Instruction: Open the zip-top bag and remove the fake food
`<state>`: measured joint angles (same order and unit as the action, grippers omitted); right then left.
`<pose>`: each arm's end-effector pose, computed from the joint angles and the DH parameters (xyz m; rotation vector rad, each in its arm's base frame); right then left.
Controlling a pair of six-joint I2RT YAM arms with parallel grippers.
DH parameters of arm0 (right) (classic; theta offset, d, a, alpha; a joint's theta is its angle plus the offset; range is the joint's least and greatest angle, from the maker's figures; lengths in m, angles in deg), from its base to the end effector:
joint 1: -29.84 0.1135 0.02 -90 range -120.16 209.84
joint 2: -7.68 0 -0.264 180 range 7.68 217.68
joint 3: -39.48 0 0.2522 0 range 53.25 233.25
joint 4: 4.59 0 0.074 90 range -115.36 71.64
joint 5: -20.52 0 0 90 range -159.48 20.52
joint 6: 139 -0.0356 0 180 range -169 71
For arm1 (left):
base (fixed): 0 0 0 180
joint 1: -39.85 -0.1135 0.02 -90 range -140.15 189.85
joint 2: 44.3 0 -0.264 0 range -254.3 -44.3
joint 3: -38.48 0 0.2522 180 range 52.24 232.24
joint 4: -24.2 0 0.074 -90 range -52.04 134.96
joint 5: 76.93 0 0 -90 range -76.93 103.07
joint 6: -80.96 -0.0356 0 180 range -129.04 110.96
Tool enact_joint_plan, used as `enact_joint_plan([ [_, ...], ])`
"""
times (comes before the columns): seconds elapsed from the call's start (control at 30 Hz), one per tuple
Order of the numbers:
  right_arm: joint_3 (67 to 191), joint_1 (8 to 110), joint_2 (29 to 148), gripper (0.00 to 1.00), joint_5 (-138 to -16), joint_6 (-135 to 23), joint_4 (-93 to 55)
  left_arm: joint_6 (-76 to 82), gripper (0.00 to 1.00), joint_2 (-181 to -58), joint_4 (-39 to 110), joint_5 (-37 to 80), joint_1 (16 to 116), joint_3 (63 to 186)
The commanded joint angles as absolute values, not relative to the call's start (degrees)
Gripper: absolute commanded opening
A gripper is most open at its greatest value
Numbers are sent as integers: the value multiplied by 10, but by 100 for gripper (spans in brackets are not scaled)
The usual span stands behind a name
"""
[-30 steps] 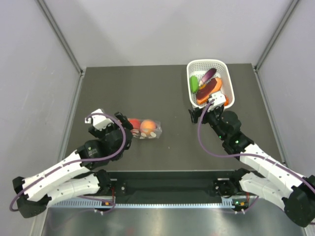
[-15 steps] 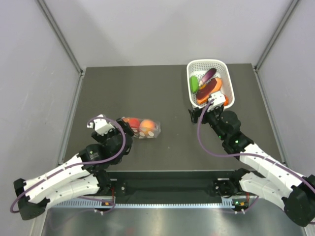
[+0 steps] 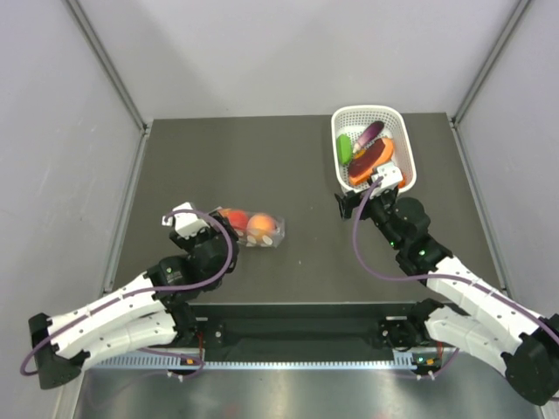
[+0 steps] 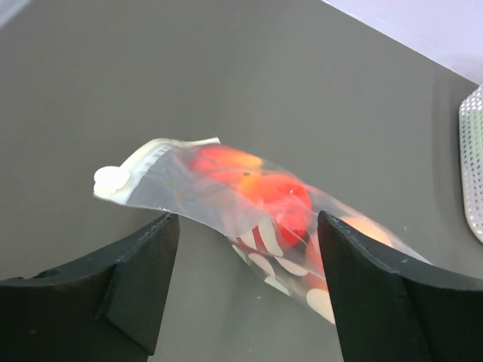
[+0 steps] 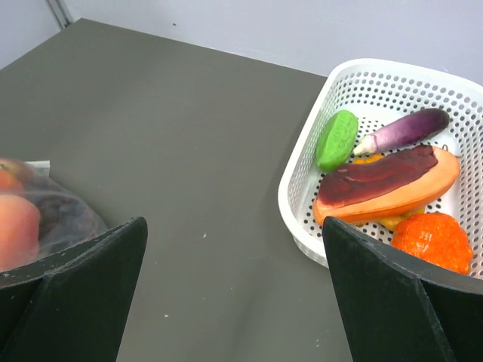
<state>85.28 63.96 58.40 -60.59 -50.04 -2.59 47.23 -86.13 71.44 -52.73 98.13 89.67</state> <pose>0.1796 0.1150 0.2907 -0.3481 1.5947 0.3466 0.1023 -0.1038 0.2762 -0.5203 1.7509 -0.1074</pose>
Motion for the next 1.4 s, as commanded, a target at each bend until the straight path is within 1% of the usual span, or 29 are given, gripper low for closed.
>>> enact_joint_plan([
  [0.0,871,647,568,100,-617,-495,-15,427,77,-870,666,-563,979,906],
  [0.1,870,647,566,100,-619,-494,-16,394,76,-884,627,-517,950,896],
  [0.13,869,648,566,100,-624,-494,-16,371,76,-889,614,-493,917,890],
  [0.17,869,647,566,100,-624,-494,-17,361,75,-901,586,-465,897,886],
  [0.2,869,647,565,100,-624,-495,-17,355,74,-907,573,-412,878,879],
  [0.23,869,647,565,100,-625,-494,-17,340,69,-911,559,-392,845,876],
  [0.33,868,648,564,100,-624,-495,-17,332,62,-933,534,-369,827,870],
  [0.43,868,647,564,100,-625,-494,-17,317,44,-947,517,-371,827,868],
  [0.47,868,647,565,100,-624,-495,-17,310,28,-950,512,-372,827,867],
  [0.53,868,647,563,100,-624,-494,-17,276,5,-955,488,-369,824,870],
  [0.57,868,647,564,100,-624,-494,-17,261,0,-960,477,-362,821,870],
  [0.73,869,647,566,100,-621,-494,-16,108,0,-996,352,-266,803,886],
  [0.83,873,647,573,100,-618,-495,-19,25,0,-1028,271,-147,802,910],
  [0.87,875,647,577,100,-617,-494,-20,8,0,-1040,266,-77,802,942],
  [0.93,876,647,580,100,-617,-494,-17,-30,0,-1082,279,-18,802,989],
  [1.1,874,646,580,100,-616,-495,-16,-101,0,-1142,305,150,801,1115],
  [1.17,873,647,574,100,-617,-495,-11,-121,0,-1160,344,179,801,1164],
  [1.2,870,647,573,100,-623,-495,-10,-144,0,-1165,352,213,800,1176],
  [1.37,860,647,547,100,-629,-495,1,-203,0,-1172,430,301,789,1224],
])
